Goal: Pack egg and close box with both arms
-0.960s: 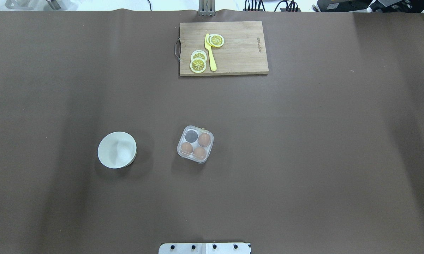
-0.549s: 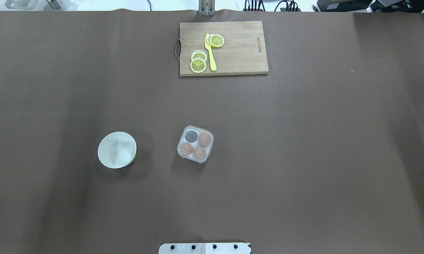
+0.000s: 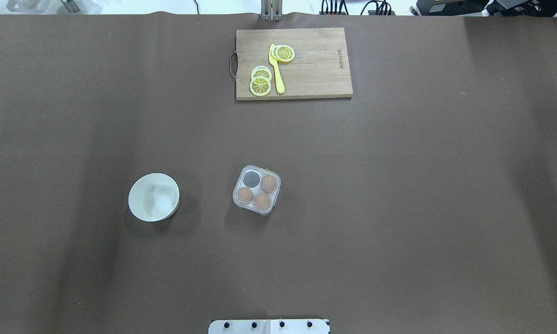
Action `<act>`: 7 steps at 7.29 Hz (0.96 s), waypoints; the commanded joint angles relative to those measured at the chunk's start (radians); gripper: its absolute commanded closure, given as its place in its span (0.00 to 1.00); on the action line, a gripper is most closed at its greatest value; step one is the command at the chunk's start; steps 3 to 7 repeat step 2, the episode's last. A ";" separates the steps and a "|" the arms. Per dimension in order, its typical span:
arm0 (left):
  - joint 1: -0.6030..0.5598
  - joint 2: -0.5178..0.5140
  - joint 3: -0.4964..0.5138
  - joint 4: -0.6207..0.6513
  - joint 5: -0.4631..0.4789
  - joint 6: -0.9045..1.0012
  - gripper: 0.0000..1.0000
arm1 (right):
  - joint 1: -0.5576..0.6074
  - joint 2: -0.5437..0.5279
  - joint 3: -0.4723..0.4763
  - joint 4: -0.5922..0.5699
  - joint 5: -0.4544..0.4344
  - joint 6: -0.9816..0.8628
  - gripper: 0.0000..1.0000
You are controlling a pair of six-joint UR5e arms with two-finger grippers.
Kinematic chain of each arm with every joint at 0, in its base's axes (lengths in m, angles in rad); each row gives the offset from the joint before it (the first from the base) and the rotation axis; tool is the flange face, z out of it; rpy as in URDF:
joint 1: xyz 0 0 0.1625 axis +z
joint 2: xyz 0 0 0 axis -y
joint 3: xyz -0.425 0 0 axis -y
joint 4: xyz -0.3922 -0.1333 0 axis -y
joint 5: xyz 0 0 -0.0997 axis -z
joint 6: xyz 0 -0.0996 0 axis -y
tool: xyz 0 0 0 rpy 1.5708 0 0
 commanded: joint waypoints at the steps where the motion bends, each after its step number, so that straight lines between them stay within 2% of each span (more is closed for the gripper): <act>1: 0.001 -0.002 -0.015 -0.001 0.000 0.001 0.02 | 0.000 -0.001 -0.001 0.004 0.001 0.000 0.00; 7: 0.001 -0.001 -0.023 0.001 0.002 -0.001 0.02 | 0.000 -0.001 -0.001 0.004 0.001 0.000 0.00</act>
